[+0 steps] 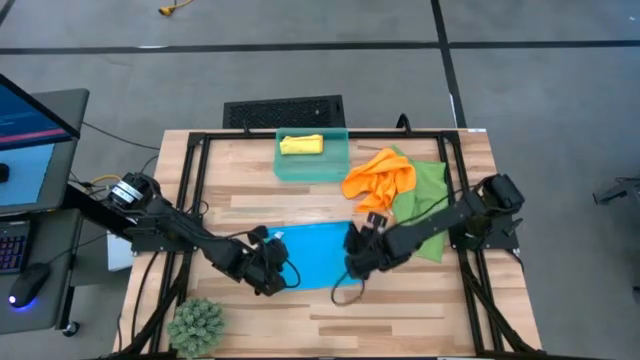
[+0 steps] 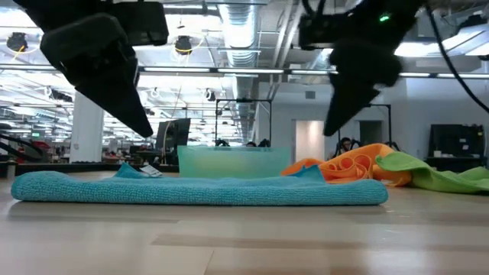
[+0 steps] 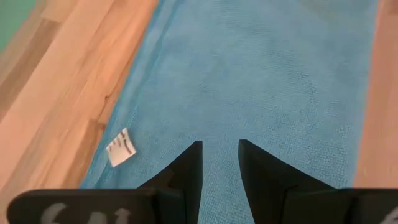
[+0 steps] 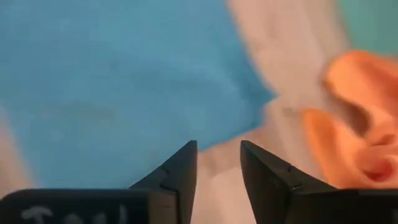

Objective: Roll microfiber towels into tight, uniform cylinder then place into a basket
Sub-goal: Fold the blue microfiber towel

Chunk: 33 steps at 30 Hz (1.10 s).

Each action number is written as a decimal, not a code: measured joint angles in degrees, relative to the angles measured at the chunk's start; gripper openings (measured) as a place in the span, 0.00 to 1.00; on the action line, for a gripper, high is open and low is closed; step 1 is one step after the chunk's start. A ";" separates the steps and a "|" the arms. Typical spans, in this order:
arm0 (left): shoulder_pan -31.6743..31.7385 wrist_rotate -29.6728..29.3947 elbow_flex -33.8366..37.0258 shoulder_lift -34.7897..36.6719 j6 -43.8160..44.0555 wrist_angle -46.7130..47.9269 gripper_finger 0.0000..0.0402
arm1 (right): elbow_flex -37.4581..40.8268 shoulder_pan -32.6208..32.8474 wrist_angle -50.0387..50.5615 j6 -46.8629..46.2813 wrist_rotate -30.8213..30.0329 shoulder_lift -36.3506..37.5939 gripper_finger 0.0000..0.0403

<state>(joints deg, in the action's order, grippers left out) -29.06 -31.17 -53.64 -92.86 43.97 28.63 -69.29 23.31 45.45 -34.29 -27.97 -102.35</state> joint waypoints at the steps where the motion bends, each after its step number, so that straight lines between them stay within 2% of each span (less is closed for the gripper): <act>1: 0.33 0.71 0.57 0.00 -0.62 -1.62 0.24 | 0.14 1.30 -0.07 -0.17 0.37 -0.17 0.35; 7: 2.80 3.34 4.44 -0.02 -2.96 -8.69 0.24 | 1.22 6.88 -8.77 -0.23 0.44 -0.95 0.30; 11: 3.96 3.80 5.93 -0.04 -2.87 -10.39 0.24 | 3.41 7.32 -18.20 -0.15 1.03 -2.39 0.28; 16: 5.40 5.98 6.94 -0.04 -2.49 -11.46 0.24 | 3.80 7.34 -19.71 -0.17 1.14 -3.93 0.24; 24: 7.71 7.59 7.20 -0.07 -3.13 -11.04 0.24 | 3.79 5.71 -21.07 -1.37 9.26 -5.17 0.21; 33: 9.58 12.39 7.36 -0.07 -0.01 -4.62 0.24 | 3.86 4.00 -18.72 -3.48 12.42 -7.69 0.17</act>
<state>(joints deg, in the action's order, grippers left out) -19.49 -18.78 -46.28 -92.92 43.96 24.01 -65.43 27.31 26.74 -37.77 -15.55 -110.04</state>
